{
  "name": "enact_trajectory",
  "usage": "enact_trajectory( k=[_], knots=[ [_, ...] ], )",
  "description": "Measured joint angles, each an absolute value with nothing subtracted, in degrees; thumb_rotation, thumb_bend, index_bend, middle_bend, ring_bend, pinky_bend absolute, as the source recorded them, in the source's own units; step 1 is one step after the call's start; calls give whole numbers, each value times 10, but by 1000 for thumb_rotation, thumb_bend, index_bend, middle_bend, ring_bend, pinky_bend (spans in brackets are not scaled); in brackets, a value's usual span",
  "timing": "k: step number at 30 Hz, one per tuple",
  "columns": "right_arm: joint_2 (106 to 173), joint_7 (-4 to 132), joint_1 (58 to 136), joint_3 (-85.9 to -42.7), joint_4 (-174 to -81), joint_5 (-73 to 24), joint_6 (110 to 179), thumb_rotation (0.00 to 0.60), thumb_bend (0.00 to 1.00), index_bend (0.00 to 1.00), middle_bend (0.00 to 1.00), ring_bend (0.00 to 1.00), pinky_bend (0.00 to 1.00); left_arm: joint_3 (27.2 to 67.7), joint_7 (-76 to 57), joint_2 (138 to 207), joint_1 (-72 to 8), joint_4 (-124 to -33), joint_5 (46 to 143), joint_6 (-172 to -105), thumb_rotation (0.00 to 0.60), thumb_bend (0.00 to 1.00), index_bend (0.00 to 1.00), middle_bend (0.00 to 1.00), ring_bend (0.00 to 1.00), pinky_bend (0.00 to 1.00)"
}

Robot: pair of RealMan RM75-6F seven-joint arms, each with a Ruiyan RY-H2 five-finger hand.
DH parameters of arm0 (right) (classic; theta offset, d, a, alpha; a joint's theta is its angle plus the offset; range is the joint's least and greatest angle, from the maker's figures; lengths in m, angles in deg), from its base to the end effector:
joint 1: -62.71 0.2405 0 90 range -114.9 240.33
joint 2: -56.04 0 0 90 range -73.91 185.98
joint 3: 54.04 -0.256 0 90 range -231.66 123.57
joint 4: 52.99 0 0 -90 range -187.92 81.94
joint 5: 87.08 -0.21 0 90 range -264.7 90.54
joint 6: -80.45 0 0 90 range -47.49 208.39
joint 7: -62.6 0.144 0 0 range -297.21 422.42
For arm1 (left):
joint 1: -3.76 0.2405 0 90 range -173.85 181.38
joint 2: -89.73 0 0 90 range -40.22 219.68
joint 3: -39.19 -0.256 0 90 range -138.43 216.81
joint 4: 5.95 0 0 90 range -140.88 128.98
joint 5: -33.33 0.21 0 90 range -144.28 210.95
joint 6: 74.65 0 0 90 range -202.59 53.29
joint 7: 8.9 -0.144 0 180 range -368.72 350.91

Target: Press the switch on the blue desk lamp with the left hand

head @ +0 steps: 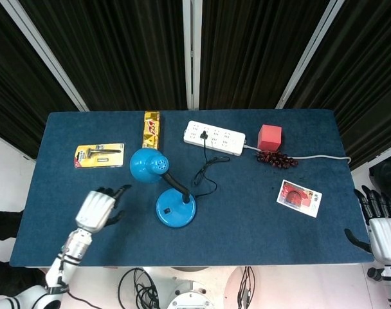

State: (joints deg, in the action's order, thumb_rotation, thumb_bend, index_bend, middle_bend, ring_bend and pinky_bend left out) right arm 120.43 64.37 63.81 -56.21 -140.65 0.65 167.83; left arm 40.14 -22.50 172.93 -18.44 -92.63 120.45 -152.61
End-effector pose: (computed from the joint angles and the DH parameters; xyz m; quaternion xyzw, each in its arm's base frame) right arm -0.3320 -0.1582 0.1676 0.5923 -0.3782 0.3703 0.6074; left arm -0.2260 0.2484 0.0381 -0.6996 -0.3175 -0.4263 0.4774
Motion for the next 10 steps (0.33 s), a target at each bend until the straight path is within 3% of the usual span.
enact_trajectory(
  k=[1, 3, 6, 10],
  knots=[
    [1205, 643, 638, -562, -1407, 5, 1676, 600, 167, 0, 0, 0, 0, 401, -217, 1718, -172, -925, 1200, -1540, 600, 113, 122, 116, 49, 156],
    [1204, 641, 640, -561, -1410, 2, 1668, 600, 166, 0, 0, 0, 0, 398, -194, 1687, -146, -927, 1185, -1553, 600, 67, 95, 18, 3, 105],
    [1203, 625, 644, -559, -1418, -2, 1655, 600, 160, 0, 0, 0, 0, 394, -168, 1652, -127, -926, 1173, -1551, 600, 8, 92, 0, 0, 37],
    [1203, 601, 652, -558, -1432, -5, 1640, 600, 159, 0, 0, 0, 0, 395, -166, 1631, -101, -920, 1165, -1583, 600, 0, 78, 0, 0, 0]
  ],
)
